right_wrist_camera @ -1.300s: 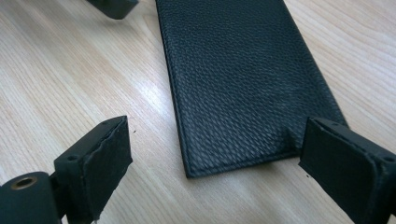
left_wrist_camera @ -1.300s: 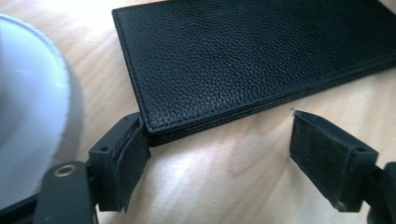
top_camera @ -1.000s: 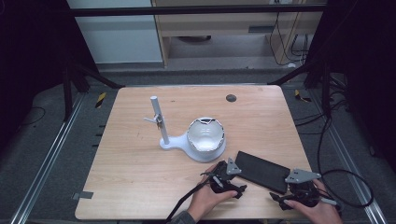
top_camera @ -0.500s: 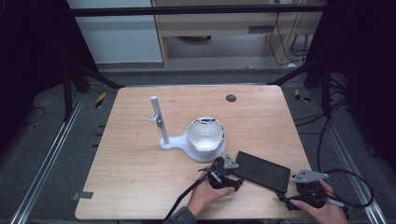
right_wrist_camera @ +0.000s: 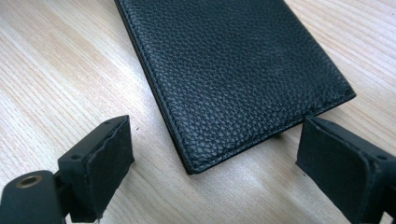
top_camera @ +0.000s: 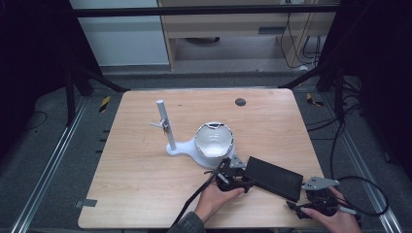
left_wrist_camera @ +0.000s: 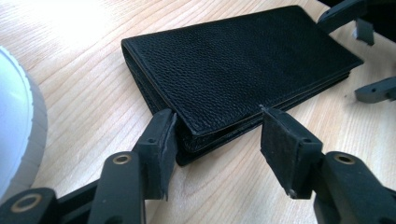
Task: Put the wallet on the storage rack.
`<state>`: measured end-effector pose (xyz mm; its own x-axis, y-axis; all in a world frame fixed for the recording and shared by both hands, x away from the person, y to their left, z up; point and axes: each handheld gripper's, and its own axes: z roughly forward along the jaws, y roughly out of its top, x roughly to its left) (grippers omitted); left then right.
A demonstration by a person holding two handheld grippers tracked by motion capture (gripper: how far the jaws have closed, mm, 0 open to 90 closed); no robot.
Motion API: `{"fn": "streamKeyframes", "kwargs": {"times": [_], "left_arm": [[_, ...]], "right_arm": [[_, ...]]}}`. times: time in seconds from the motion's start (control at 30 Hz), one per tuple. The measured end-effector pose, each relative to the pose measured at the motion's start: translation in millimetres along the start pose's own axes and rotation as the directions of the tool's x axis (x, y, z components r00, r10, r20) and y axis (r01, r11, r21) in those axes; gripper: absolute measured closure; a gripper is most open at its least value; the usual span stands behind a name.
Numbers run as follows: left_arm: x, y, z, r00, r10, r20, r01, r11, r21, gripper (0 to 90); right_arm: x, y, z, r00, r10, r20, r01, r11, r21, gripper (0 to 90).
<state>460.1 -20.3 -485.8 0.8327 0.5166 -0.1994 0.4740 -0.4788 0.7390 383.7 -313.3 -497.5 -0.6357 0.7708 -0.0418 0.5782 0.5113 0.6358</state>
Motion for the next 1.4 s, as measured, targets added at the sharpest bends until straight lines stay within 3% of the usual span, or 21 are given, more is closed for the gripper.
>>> {"fn": "streamKeyframes", "kwargs": {"times": [0.03,0.1,0.2,0.37,0.5,0.67,0.8,0.93,1.2,1.23,1.4], "left_arm": [[0.0,0.0,0.0,1.0,0.0,0.0,0.0,1.0,0.0,43.0],[2.0,2.0,4.2,0.9992,-0.002,0.039,0.001,0.9993,0.037,37.7],[2.7,1.7,4.9,0.9994,0.003,0.034,-0.004,0.9991,0.043,38.3],[1.9,4.2,0.3,0.9999,0.0,0.015,0.0,0.9998,0.018,45.0],[3.1,8.1,-4.8,1.0,-0.008,0.002,0.008,0.9999,-0.015,56.4],[2.7,10.4,-3.3,0.9998,-0.016,-0.014,0.016,0.9998,0.012,57.8],[-1.2,10.8,-2.9,0.9989,0.012,-0.044,-0.01,0.999,0.044,62.0],[-2.1,10.8,-3.4,0.9985,0.015,-0.052,-0.012,0.998,0.062,67.0],[-3.0,10.2,-4.4,0.9975,0.022,-0.067,-0.018,0.9976,0.067,77.8],[-2.9,10.2,-4.9,0.9978,0.02,-0.064,-0.016,0.9981,0.059,83.6],[-5.6,14.7,-7.2,0.9963,0.039,-0.076,-0.036,0.9985,0.041,85.5]], "right_arm": [[-0.3,-0.2,0.5,1.0,-0.002,0.001,0.002,1.0,-0.001,10.8],[-0.6,-0.2,1.3,1.0,-0.001,0.002,0.001,1.0,-0.004,11.2],[-1.3,0.5,1.4,1.0,0.006,0.0,-0.006,1.0,-0.009,11.7],[-1.4,-0.2,1.5,1.0,0.004,0.002,-0.004,1.0,-0.008,12.7],[-1.0,-1.0,2.1,1.0,-0.003,0.009,0.003,1.0,-0.007,12.2],[-1.3,-0.9,2.1,1.0,-0.003,0.007,0.003,1.0,-0.007,12.1],[-1.3,-1.0,2.5,1.0,-0.002,0.007,0.002,1.0,-0.008,11.6],[-1.3,-1.2,2.9,1.0,-0.002,0.007,0.002,1.0,-0.008,10.5],[-0.8,-1.4,3.0,1.0,-0.001,0.01,0.001,1.0,-0.009,9.4],[-1.1,-1.8,3.1,1.0,0.0,0.009,0.0,1.0,-0.01,8.9],[-1.3,-2.4,2.3,1.0,0.008,0.006,-0.008,1.0,-0.015,8.4]]}}
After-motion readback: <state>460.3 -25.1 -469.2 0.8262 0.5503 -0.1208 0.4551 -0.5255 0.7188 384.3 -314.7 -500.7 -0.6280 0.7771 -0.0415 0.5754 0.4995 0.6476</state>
